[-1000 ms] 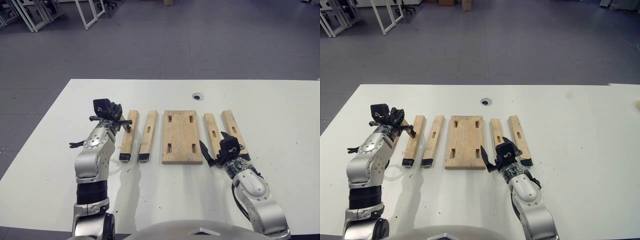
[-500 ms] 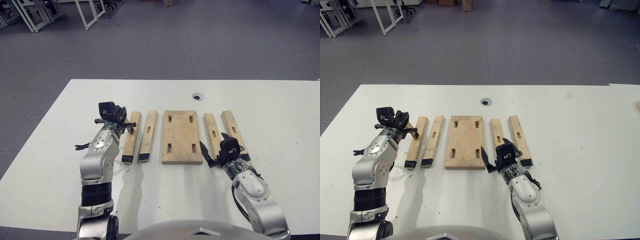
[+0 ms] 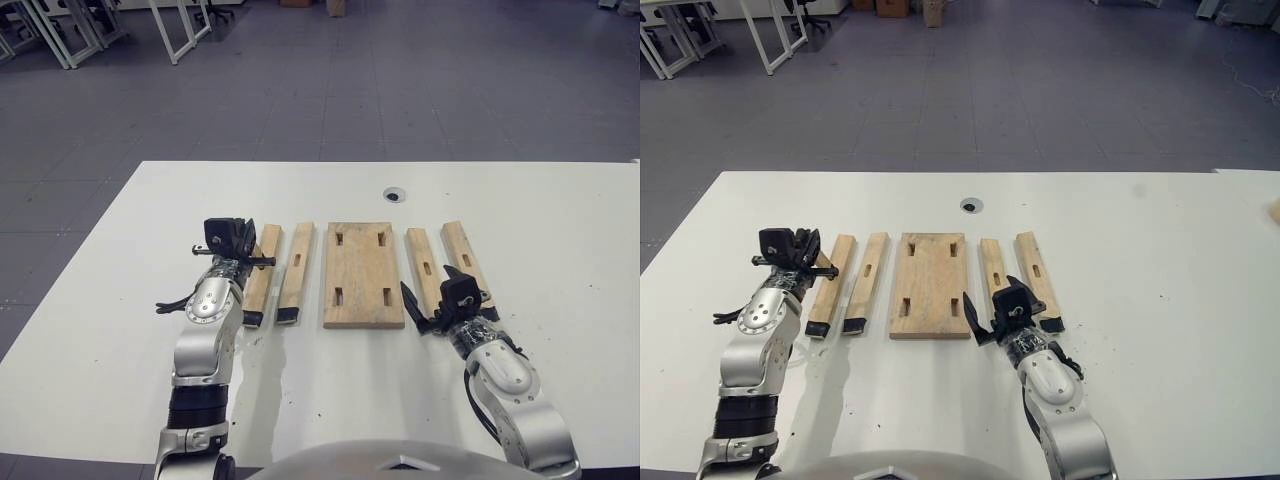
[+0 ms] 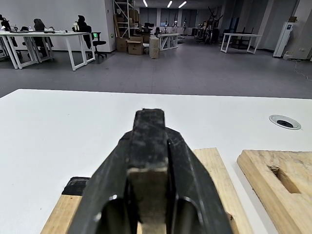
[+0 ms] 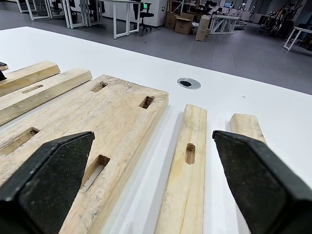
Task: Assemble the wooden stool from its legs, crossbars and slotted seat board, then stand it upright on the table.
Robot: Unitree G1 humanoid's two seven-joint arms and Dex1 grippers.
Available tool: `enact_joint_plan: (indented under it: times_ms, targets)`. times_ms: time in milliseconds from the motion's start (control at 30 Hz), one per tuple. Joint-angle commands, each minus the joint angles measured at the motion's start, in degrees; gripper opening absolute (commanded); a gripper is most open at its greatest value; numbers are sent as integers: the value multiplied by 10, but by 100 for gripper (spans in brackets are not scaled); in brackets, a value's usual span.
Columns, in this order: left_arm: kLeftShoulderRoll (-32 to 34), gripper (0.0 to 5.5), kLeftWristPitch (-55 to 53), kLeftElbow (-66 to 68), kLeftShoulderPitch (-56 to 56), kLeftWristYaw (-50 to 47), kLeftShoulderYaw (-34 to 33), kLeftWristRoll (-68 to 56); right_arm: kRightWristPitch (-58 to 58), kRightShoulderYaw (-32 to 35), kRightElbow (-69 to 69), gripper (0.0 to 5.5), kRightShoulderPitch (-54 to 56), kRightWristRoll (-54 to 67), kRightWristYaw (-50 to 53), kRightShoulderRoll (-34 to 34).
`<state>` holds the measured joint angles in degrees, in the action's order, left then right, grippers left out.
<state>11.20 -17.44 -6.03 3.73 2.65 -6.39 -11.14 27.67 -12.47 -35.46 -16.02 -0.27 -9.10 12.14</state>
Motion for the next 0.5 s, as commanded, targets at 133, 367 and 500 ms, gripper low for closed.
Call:
enact_joint_plan:
  times_ms: [133, 367, 500]
  targets:
    - [-3, 43, -95, 112, -71, 4, 13, 14, 11, 7, -1, 448, 22, 1, -1, -2]
    - [-1, 43, -131, -10, -51, -22, 17, 20, 8, 7, 0, 448, 24, 4, 4, -11]
    - [-10, 43, -167, -68, -34, -49, 10, 29, 6, 7, 2, 448, 25, 2, 4, -14]
